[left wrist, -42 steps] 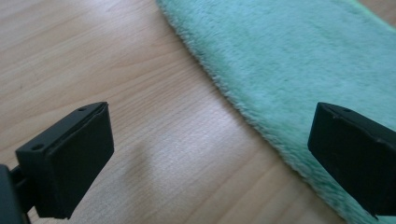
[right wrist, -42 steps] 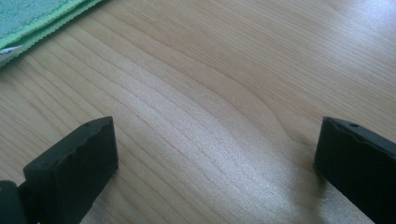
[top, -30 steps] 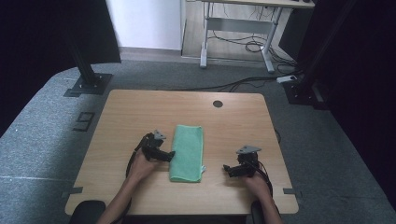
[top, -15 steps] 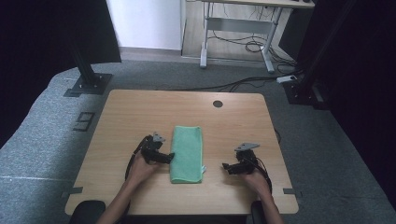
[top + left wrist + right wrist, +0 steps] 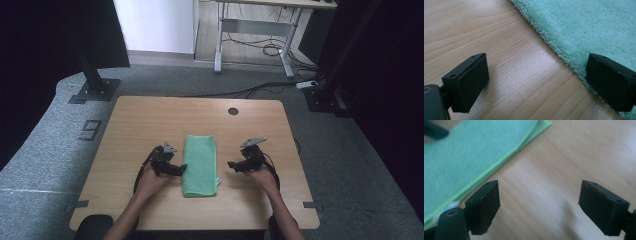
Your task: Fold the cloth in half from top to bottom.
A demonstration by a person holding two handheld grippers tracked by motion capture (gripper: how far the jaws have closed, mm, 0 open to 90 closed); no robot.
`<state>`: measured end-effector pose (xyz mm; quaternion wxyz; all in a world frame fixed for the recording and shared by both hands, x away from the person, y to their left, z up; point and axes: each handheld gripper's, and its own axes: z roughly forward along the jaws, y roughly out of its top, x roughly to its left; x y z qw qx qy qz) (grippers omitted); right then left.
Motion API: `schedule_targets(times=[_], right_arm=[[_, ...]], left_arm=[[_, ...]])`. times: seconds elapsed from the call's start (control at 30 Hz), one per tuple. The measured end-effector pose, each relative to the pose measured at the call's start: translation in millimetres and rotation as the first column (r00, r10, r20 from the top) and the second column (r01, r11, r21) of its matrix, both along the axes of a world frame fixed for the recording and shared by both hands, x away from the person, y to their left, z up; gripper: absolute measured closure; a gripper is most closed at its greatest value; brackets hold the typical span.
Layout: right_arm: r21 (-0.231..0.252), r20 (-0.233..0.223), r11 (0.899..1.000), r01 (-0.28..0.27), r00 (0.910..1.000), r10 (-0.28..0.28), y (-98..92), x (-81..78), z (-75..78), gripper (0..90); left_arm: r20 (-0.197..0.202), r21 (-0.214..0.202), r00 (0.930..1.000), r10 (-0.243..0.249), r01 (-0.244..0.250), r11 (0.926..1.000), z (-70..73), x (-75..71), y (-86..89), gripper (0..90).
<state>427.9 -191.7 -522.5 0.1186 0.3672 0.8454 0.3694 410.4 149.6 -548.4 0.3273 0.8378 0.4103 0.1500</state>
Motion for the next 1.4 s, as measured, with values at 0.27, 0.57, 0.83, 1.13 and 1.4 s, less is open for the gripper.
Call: schedule_targets(times=[0.27,0.57,0.83,1.13,1.4], right_arm=[[0.018,0.002,1.0,0.01,0.9999,-0.01,22.4,28.1,8.2,27.0],[0.008,0.006,1.0,-0.013,0.9999,0.013,49.5,54.5,8.3,37.4],[-0.015,0.014,1.0,-0.008,0.9999,0.008,68.5,74.2,5.7,43.4],[-0.063,0.004,0.998,-0.01,0.9999,0.01,84.6,92.9,-2.9,45.3],[-0.09,-0.017,0.996,-0.025,0.9996,0.023,89.3,103.8,-14.2,45.9]], left_arm=[[0.002,-0.002,1.0,-0.004,0.004,1.0,-0.3,0.1,0.3,4.9],[0.002,-0.004,1.0,-0.004,0.004,1.0,-0.3,0.2,0.3,5.0],[0.002,-0.001,1.0,-0.005,0.005,1.0,-0.2,0.2,0.4,4.9],[0.002,-0.002,1.0,-0.005,0.005,1.0,-0.3,0.2,0.4,4.9],[0.003,-0.003,1.0,-0.004,0.004,1.0,-0.4,0.3,0.3,4.9]])
